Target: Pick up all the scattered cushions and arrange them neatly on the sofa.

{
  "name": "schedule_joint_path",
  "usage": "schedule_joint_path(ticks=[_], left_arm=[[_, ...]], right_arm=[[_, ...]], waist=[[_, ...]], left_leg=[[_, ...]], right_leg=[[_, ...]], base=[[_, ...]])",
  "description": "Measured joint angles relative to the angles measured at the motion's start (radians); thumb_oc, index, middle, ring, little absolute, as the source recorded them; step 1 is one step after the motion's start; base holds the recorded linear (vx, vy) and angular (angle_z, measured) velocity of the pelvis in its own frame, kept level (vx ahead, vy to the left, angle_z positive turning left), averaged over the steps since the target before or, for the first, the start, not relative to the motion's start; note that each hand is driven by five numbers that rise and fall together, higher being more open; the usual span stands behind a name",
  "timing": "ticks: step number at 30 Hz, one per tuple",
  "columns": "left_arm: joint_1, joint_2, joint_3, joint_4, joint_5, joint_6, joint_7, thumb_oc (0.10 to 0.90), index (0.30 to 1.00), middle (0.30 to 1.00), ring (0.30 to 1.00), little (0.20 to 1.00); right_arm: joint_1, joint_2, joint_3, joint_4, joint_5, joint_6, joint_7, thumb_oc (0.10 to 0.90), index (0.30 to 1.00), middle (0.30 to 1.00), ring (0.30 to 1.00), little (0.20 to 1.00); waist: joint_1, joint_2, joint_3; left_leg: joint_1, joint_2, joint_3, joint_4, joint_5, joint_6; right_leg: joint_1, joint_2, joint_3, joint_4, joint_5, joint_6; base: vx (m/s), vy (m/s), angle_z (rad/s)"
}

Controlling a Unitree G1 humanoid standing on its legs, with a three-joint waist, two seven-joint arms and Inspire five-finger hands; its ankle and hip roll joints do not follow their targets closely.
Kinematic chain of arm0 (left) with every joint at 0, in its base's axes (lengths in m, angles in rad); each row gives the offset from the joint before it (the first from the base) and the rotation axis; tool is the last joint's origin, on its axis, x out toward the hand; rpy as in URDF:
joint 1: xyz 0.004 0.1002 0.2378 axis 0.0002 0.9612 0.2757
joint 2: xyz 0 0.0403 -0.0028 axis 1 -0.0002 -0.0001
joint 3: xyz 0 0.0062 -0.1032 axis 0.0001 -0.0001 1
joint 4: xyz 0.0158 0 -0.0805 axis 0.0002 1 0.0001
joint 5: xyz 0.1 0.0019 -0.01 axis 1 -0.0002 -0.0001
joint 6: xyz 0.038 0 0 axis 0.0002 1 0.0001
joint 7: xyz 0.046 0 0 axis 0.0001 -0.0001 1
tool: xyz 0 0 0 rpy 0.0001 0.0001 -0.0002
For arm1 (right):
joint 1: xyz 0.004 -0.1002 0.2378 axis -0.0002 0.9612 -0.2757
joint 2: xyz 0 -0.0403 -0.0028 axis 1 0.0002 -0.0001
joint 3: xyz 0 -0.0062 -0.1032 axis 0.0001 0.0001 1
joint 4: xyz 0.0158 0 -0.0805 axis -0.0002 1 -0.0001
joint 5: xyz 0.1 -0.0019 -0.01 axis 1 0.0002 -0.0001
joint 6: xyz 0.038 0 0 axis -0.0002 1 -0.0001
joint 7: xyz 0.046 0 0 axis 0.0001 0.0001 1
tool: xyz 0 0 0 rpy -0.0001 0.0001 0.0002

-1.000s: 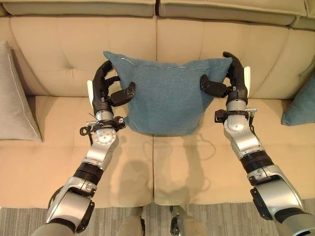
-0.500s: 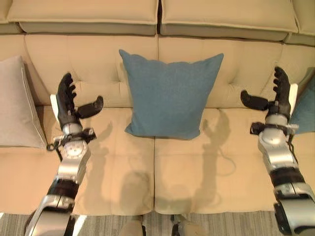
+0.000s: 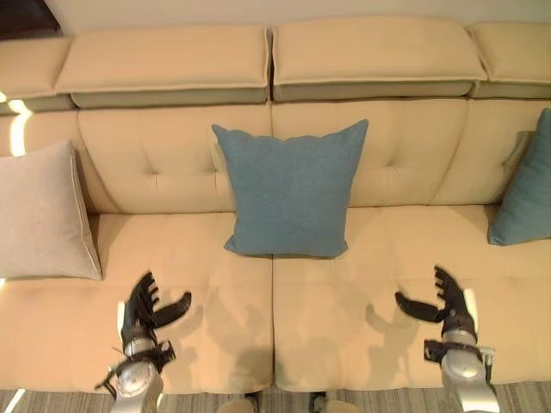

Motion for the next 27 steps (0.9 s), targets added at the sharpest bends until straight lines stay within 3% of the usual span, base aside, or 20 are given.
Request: schedule_joint_path(ticks=[4,9,10,12,14,16,18,19,20,22,24,27], left_arm=[[0.040,-0.024,-0.048,0.273,0.024,0.070,-0.055,0.800,0.900,0.900,0.900,0.900],[0.027,-0.038,-0.075,0.421,0.076,0.072,-0.055,0.800,0.900,0.900,0.900,0.900],[0.025,-0.036,-0.079,0.423,0.077,0.070,-0.053,0.800,0.900,0.900,0.900,0.900],[-0.037,-0.014,-0.107,0.438,0.077,0.069,-0.044,0.800,0.900,0.900,0.900,0.900],[-0.091,-0.012,-0.107,0.452,0.094,0.062,-0.044,0.800,0.900,0.900,0.900,0.900],[-0.114,-0.014,-0.107,0.461,0.100,0.058,-0.047,0.800,0.900,0.900,0.900,0.900],[-0.137,-0.021,-0.107,0.513,0.114,0.051,-0.048,0.800,0.900,0.900,0.900,0.900],[-0.136,-0.025,-0.107,0.516,0.114,0.050,-0.047,0.800,0.900,0.900,0.900,0.900],[-0.139,-0.037,-0.110,0.516,0.114,0.048,-0.049,0.800,0.900,0.900,0.900,0.900],[-0.144,-0.043,-0.112,0.514,0.113,0.048,-0.049,0.800,0.900,0.900,0.900,0.900],[-0.156,-0.041,-0.141,0.513,0.113,0.048,-0.046,0.800,0.900,0.900,0.900,0.900],[-0.173,-0.041,-0.175,0.520,0.117,0.047,-0.049,0.800,0.900,0.900,0.900,0.900]], right_arm=[[0.063,0.034,0.040,0.138,0.004,0.006,0.025,0.800,0.900,0.900,0.900,0.900],[0.079,0.044,0.078,0.220,0.011,0.002,0.027,0.800,0.900,0.900,0.900,0.900],[0.076,0.044,0.083,0.229,0.018,-0.002,0.026,0.800,0.900,0.900,0.900,0.900],[0.051,0.044,0.103,0.246,0.035,-0.006,0.025,0.800,0.900,0.900,0.900,0.900],[0.003,0.047,0.109,0.251,0.050,-0.009,0.027,0.800,0.900,0.900,0.900,0.900],[-0.040,0.048,0.108,0.254,0.052,-0.022,0.026,0.800,0.900,0.900,0.900,0.900],[-0.063,0.042,0.107,0.274,0.053,-0.031,0.026,0.800,0.900,0.900,0.900,0.900],[-0.066,0.038,0.107,0.277,0.053,-0.032,0.026,0.800,0.900,0.900,0.900,0.900],[-0.058,0.027,0.100,0.285,0.054,-0.032,0.025,0.800,0.900,0.900,0.900,0.900],[-0.060,0.029,0.100,0.306,0.066,-0.031,0.026,0.800,0.900,0.900,0.900,0.900],[-0.055,0.037,0.107,0.338,0.075,-0.026,0.028,0.800,0.900,0.900,0.900,0.900],[-0.058,0.050,0.109,0.389,0.074,-0.021,0.031,0.800,0.900,0.900,0.900,0.900]], waist=[[-0.017,-0.011,-0.050],[-0.027,-0.010,-0.055],[-0.027,-0.007,-0.057],[-0.028,-0.028,-0.041],[-0.029,-0.052,-0.026],[-0.033,-0.085,-0.008],[-0.041,-0.100,-0.014],[-0.053,-0.096,-0.016],[-0.075,-0.079,-0.026],[-0.082,-0.065,-0.034],[-0.083,-0.063,-0.035],[-0.088,-0.059,-0.039]], left_leg=[[-0.003,0.017,0.008,-0.004,-0.011,0.002],[-0.018,0.030,-0.007,0.001,0.003,0.003],[-0.027,0.031,-0.008,0.020,0.025,-0.024],[-0.118,0.014,-0.033,0.126,0.033,-0.037],[-0.122,0.002,-0.055,0.105,0.094,-0.094],[-0.119,-0.007,-0.034,0.258,-0.003,-0.044],[-0.101,-0.003,-0.039,0.431,-0.093,-0.049],[-0.076,0.001,-0.047,0.447,-0.113,-0.059],[-0.012,0.029,-0.063,0.415,-0.116,-0.062],[0.033,0.026,-0.071,0.322,-0.128,-0.065],[0.108,0.032,-0.076,0.170,-0.121,-0.067],[0.139,0.015,-0.092,0.072,-0.124,-0.060]], right_leg=[[-0.006,0.013,-0.001,0.000,-0.001,-0.009],[-0.006,0.030,-0.005,0.007,0.001,-0.012],[-0.013,0.040,-0.009,0.009,0.003,-0.018],[-0.050,0.015,-0.011,0.033,-0.011,-0.052],[-0.053,-0.006,-0.028,0.021,0.011,-0.100],[-0.037,-0.034,-0.034,0.011,0.036,-0.128],[-0.022,-0.049,-0.029,0.011,0.037,-0.127],[-0.015,-0.048,-0.028,0.011,0.029,-0.119],[-0.022,-0.040,-0.032,0.018,0.028,-0.112],[-0.034,-0.036,-0.034,0.023,0.037,-0.096],[-0.042,-0.032,-0.038,0.032,0.056,-0.075],[-0.071,-0.049,-0.042,0.035,0.076,-0.032]], base=[[-0.11,-0.078,-0.09],[-0.20,-0.070,0.08],[-0.37,-0.086,0.31],[-0.19,-0.024,0.41],[-0.15,0.030,0.20],[-0.12,0.094,-0.10],[-0.04,0.060,-0.07],[-0.10,0.136,0.21],[-0.10,0.136,0.24],[-0.14,0.177,0.16],[-0.18,0.213,0.09],[-0.27,0.244,0.05]])
